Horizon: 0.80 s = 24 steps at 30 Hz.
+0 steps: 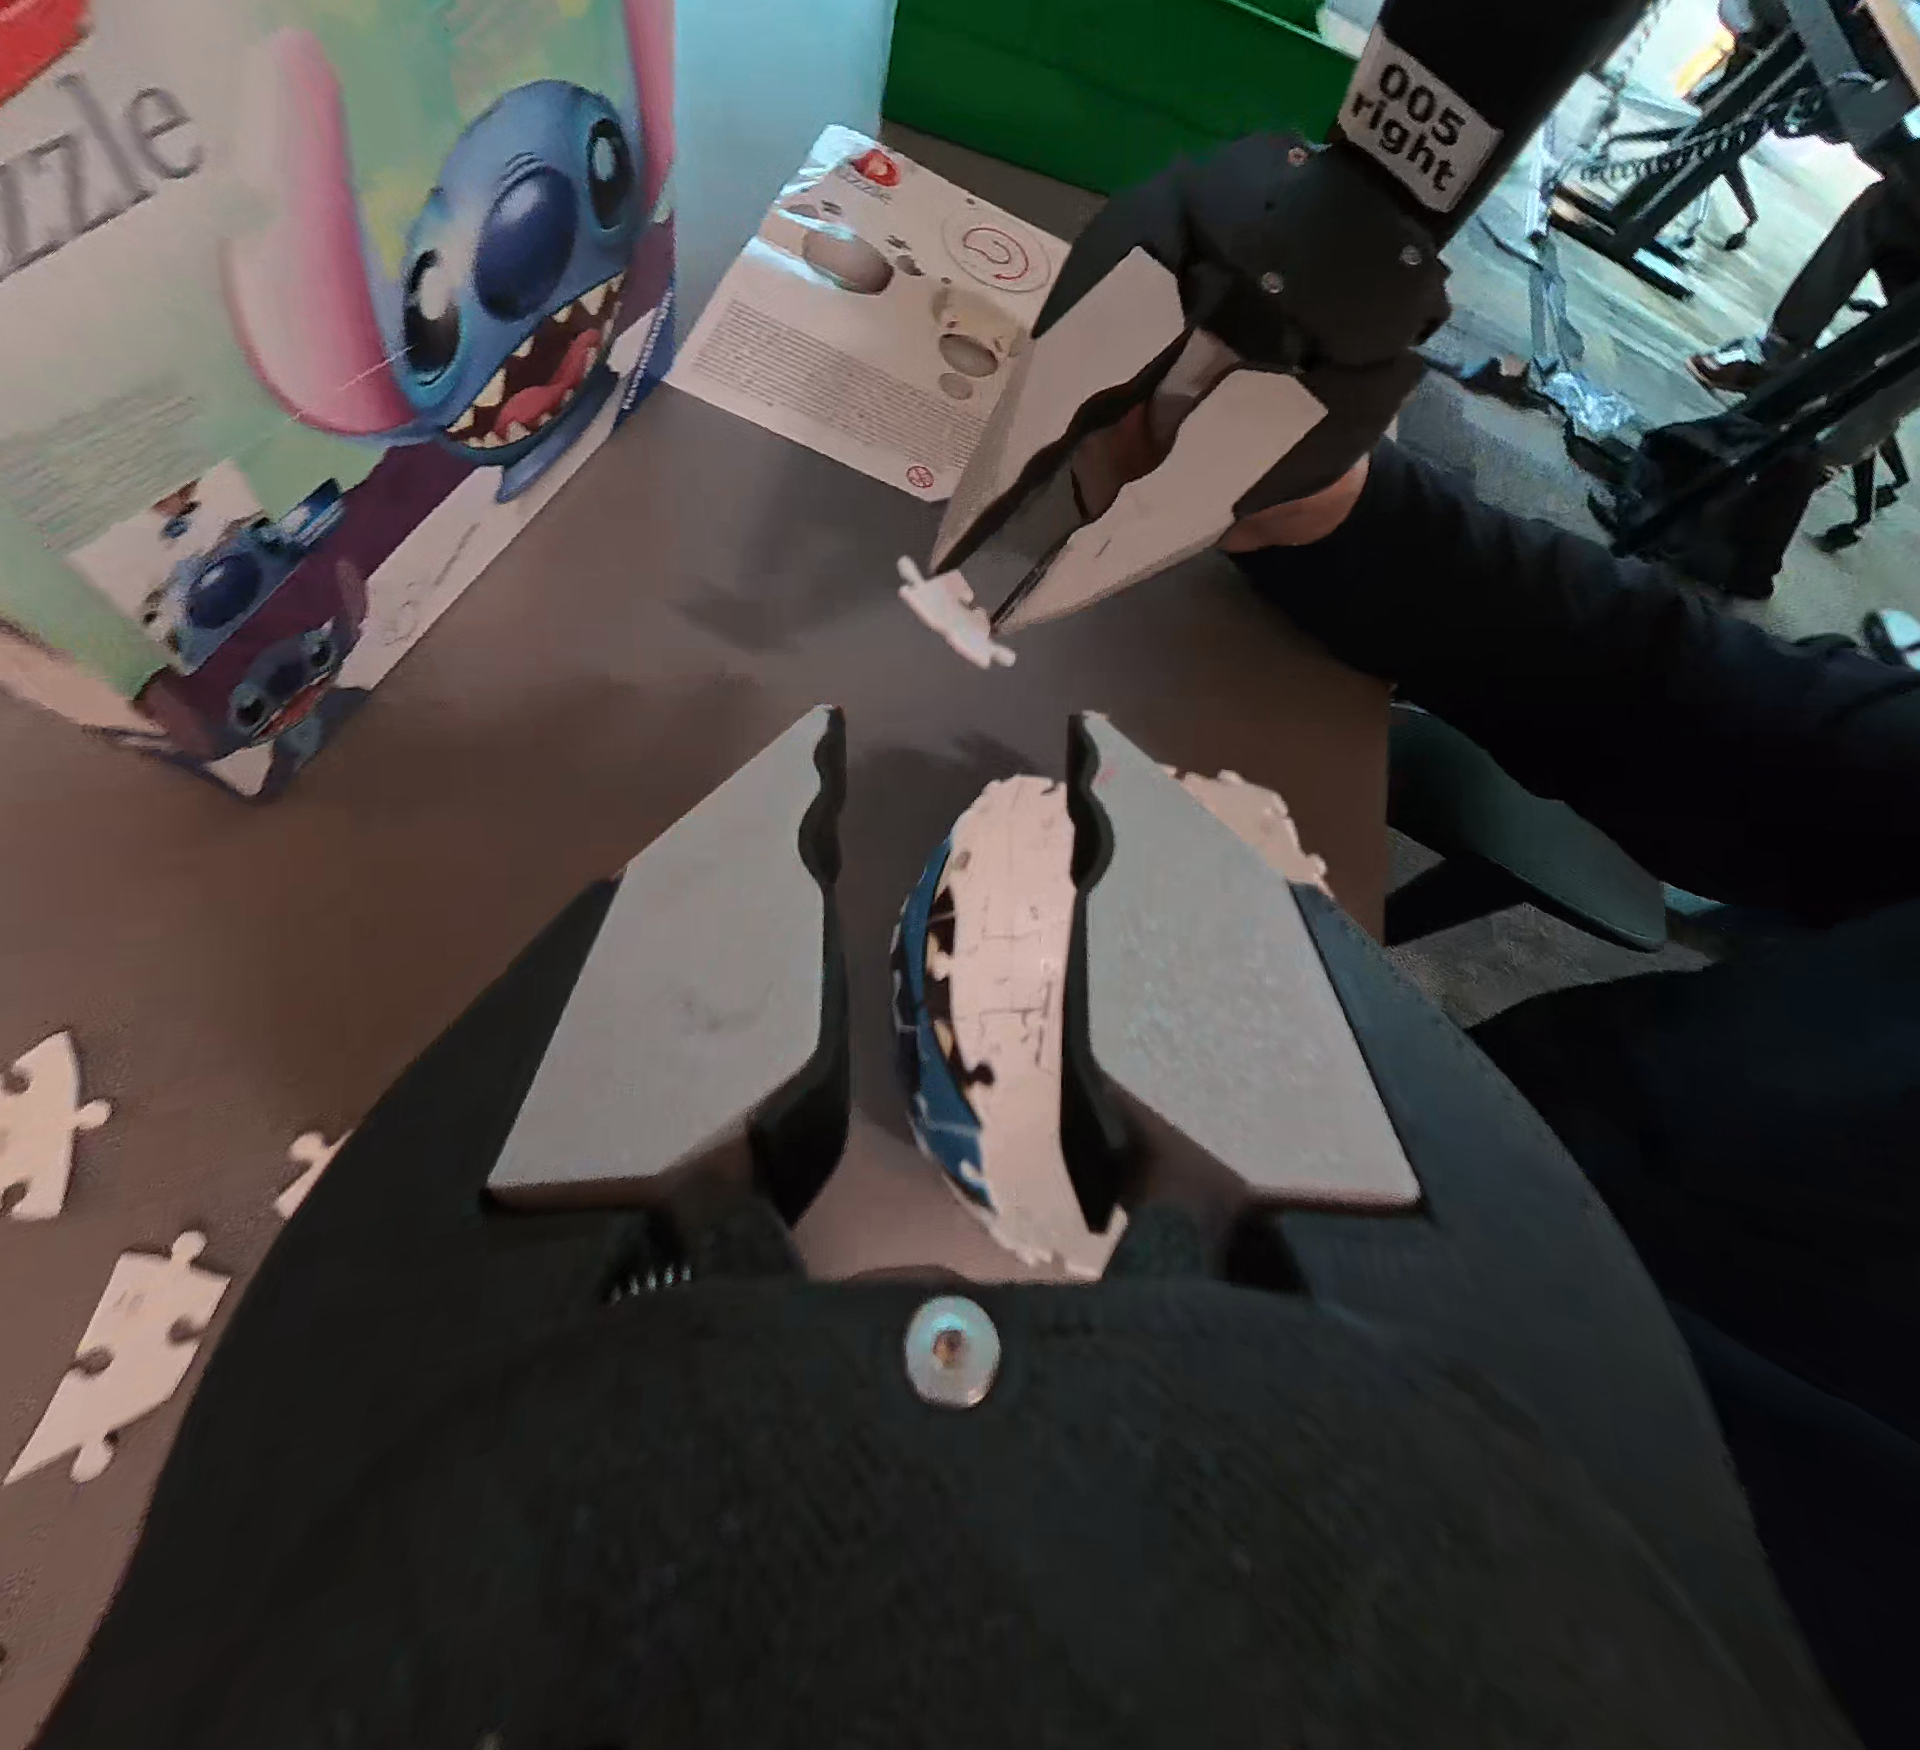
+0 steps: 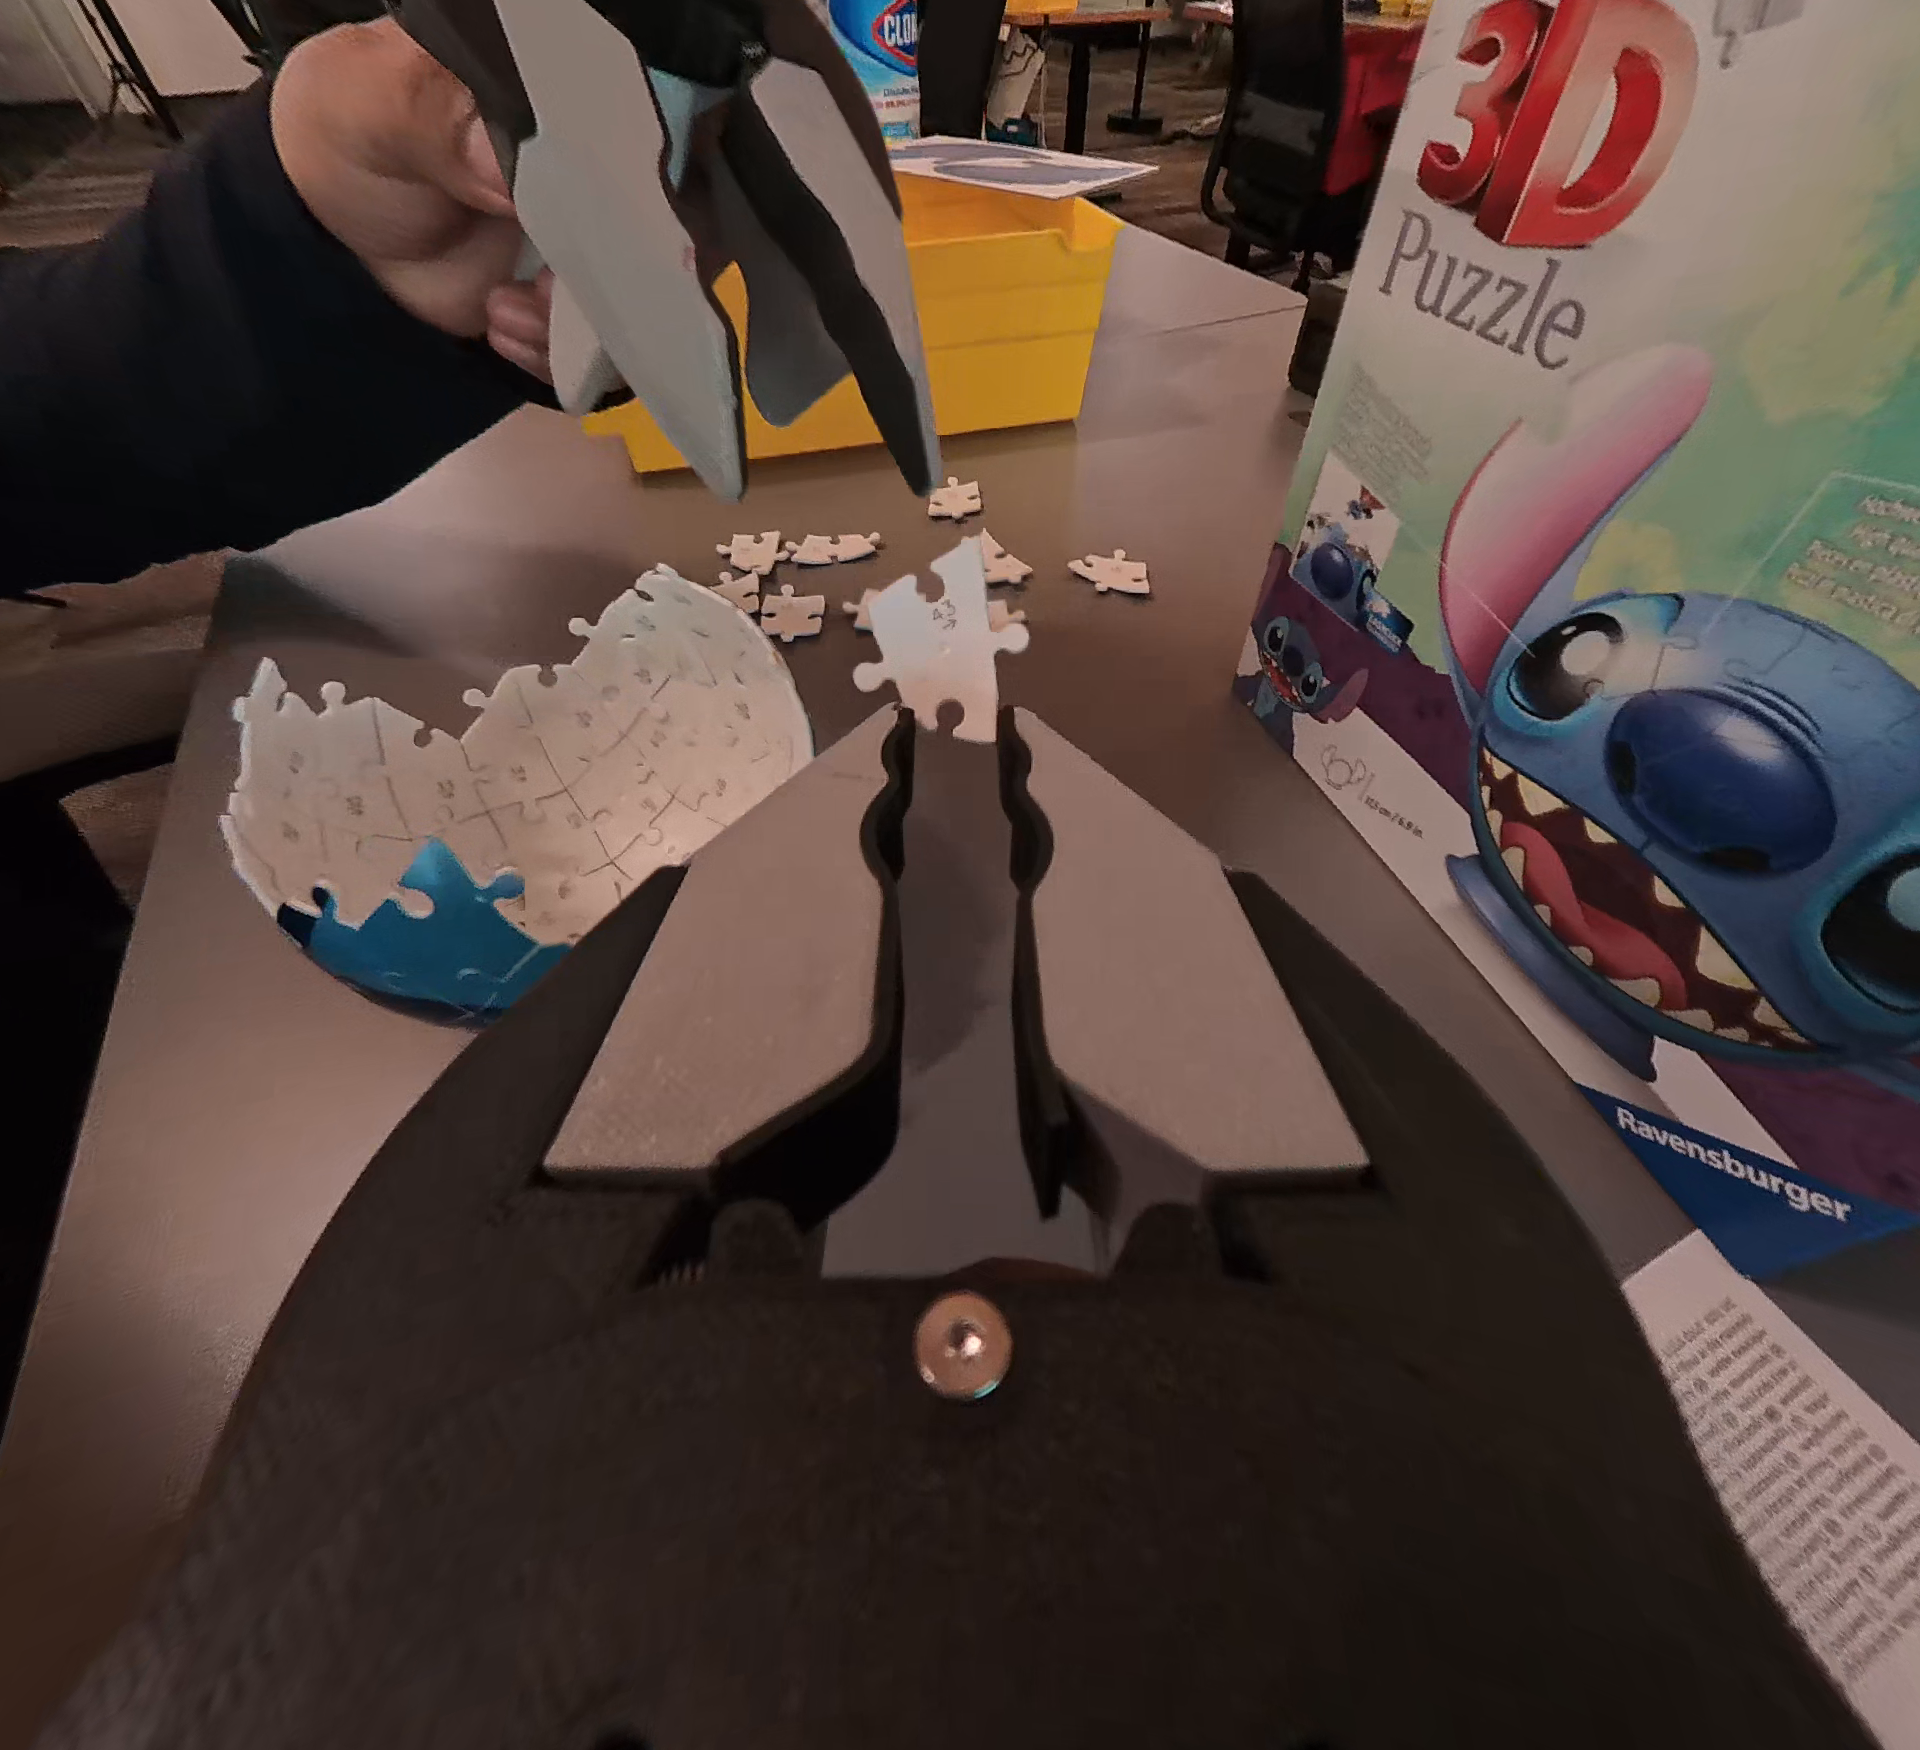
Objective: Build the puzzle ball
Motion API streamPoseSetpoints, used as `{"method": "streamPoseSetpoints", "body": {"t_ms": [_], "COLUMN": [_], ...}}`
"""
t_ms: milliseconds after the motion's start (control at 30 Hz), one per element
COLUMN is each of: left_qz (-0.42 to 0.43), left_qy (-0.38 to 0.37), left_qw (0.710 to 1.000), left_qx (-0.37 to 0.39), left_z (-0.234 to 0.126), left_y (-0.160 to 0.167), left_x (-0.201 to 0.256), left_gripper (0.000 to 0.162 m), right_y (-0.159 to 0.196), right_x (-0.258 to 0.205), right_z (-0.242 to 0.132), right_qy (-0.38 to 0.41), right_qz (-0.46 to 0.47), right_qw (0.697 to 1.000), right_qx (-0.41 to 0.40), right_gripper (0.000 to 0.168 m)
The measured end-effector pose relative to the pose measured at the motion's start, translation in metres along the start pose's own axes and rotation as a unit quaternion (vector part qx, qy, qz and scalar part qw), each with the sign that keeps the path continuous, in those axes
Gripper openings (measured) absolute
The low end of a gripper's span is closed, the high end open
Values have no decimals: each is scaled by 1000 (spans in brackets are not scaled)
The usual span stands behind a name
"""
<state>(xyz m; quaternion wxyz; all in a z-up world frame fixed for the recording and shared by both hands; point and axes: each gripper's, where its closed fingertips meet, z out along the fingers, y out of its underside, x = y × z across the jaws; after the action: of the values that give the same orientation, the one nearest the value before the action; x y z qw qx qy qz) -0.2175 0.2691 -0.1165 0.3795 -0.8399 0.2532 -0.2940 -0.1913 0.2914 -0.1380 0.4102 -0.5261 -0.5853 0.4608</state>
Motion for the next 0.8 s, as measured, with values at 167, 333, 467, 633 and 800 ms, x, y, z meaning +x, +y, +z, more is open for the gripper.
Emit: {"method": "streamPoseSetpoints", "body": {"t_ms": [167, 333, 467, 633, 800], "left_qz": [-1, -10, -14, -18, -13], "left_qy": [23, 45, 47, 55, 55], "left_qw": [1000, 999, 999, 998, 998], "left_qx": [-11, -10, -8, -23, -34], "left_z": [25, 36, 40, 42, 44], "left_y": [-8, -14, -14, -7, -5], "left_x": [7, 5, -2, -8, -9], "left_gripper": [41, 18, 6, 0, 0], "right_y": [-1, 0, 4, 10, 15], "right_x": [-2, -1, 2, 1, 1], "right_z": [0, -2, 0, 4, 5], "right_qy": [8, 10, 12, 3, -9], "right_qz": [-2, 2, 7, 9, 27], "right_qw": [1000, 1000, 1000, 1000, 999], "right_qx": [4, 4, -2, -12, -17], "right_gripper": [13, 13, 12, 4, 4]}}
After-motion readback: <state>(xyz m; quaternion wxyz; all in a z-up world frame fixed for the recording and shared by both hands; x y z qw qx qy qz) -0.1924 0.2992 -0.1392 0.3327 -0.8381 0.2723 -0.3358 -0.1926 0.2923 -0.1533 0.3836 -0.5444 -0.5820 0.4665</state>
